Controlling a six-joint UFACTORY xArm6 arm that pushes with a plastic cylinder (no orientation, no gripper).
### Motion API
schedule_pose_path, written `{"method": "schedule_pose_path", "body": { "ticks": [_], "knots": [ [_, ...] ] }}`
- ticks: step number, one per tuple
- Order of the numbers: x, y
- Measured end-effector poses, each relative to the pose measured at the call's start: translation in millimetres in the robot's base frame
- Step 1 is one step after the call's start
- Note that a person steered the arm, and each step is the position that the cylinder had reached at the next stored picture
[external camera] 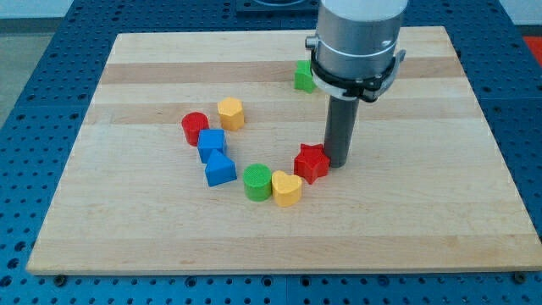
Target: Place your hand above the green circle
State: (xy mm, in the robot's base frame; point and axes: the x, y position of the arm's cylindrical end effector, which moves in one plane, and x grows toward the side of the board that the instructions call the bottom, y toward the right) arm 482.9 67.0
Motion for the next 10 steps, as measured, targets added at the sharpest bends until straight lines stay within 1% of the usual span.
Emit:
{"method": "schedule_pose_path", "body": {
  "ticks": [2,3,4,5,6,7,8,9,10],
  "knots": [
    [0,0],
    [-20,27],
    [49,66],
    [53,66],
    [22,51],
    [-29,45],
    [-68,44],
    [-133,-2],
    [-133,-3]
  ]
}}
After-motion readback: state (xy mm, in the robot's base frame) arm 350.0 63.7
